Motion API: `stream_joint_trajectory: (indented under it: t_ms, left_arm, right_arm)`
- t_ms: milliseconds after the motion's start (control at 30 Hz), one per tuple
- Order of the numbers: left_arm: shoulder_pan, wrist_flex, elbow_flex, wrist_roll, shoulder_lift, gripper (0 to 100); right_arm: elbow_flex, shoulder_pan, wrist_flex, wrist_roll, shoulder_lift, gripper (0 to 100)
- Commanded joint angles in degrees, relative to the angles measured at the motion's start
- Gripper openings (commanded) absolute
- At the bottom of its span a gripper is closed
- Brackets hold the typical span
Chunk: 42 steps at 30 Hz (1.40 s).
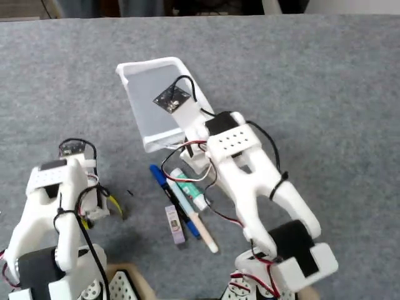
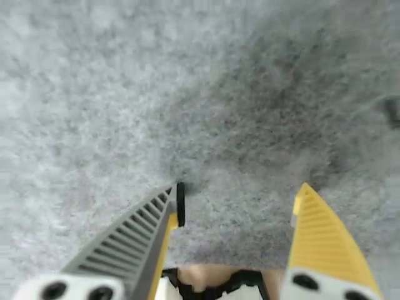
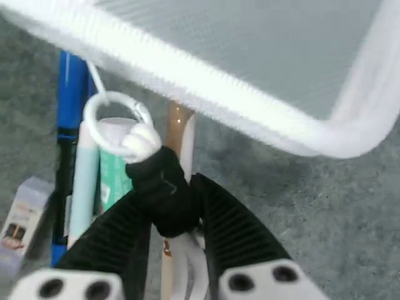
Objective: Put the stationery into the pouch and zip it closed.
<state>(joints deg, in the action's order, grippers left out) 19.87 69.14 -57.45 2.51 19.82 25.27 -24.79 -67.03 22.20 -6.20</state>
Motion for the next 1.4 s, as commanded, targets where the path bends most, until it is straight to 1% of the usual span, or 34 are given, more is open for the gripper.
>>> stream_joint_trajectory:
  t_ms: [0, 67, 267, 833, 1100, 1167, 1267, 1300, 1367]
  left_arm:
    - [0.75, 6.95, 7.6, 0.35, 0.88, 30]
    - [0.75, 8.44, 9.19, 0.35, 0.88, 30]
    - [0.75, 8.7, 9.19, 0.35, 0.88, 30]
    - [0.75, 8.26, 7.08, 0.35, 0.88, 30]
    - [0.75, 8.26, 7.08, 0.35, 0.88, 30]
    - [0.75, 8.26, 7.08, 0.35, 0.88, 30]
    - [0.66, 8.26, 7.43, 0.35, 0.88, 30]
    - [0.66, 7.91, 7.52, 0.35, 0.88, 30]
    - [0.66, 5.8, 6.9, 0.35, 0.88, 30]
  right_arm:
    - [-4.53, -2.73, -4.48, 0.35, -3.3, 1.1]
    - [-4.97, -3.25, -5.63, 0.35, -3.3, 1.1]
    - [-2.86, -2.99, -5.63, 0.35, -3.21, 1.5]
    - [14.2, -2.99, 9.93, 0.35, -3.21, 1.5]
    - [15.25, -2.9, 10.99, 0.35, -3.21, 1.8]
    - [15.25, -2.9, 11.6, 0.09, -3.21, 5.6]
    - [15.52, -2.9, 12.13, -0.09, -3.21, 14.7]
    - [15.69, -2.9, 12.22, -0.09, -3.21, 16.5]
    - [15.87, -2.9, 12.13, -0.09, -3.21, 16.9]
